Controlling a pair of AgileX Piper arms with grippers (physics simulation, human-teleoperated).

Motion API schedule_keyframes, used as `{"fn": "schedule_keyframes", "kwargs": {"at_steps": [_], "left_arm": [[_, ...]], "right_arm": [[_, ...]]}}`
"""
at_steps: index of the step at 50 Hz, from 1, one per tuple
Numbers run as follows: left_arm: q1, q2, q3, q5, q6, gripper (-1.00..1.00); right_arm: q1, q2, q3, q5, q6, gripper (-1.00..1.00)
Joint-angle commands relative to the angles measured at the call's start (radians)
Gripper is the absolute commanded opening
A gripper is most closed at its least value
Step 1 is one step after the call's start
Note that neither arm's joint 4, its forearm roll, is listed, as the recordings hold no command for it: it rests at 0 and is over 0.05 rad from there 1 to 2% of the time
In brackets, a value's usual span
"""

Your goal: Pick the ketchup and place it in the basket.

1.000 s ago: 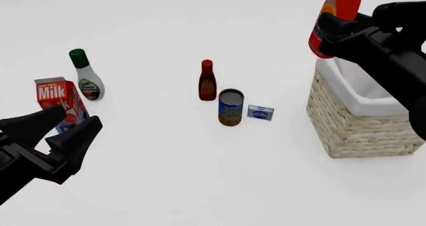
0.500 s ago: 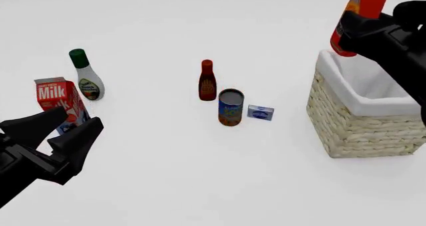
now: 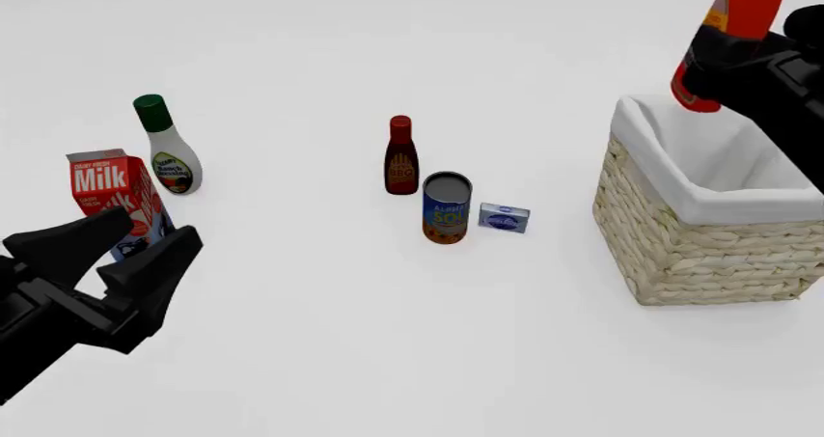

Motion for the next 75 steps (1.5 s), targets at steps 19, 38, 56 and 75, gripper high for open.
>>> {"fn": "schedule_keyframes", "kwargs": {"at_steps": [19, 38, 56, 75], "left_arm": [[-0.001, 0.014, -0.004, -0.014, -0.004, 1.00], [-0.003, 0.020, 0.004, -0.026, -0.004, 1.00], [-0.006, 0.022, 0.004, -0.032, -0.006, 1.00], [-0.008, 0.029, 0.006, -0.043, -0.009, 1.00]], "right_arm": [[-0.117, 0.073, -0.034, -0.008, 0.013, -1.00], [-0.176, 0.141, -0.032, -0.038, 0.010, -1.00], [-0.235, 0.209, -0.050, -0.041, 0.008, -1.00], [-0.261, 0.283, -0.079, -0.019, -0.014, -1.00]]}}
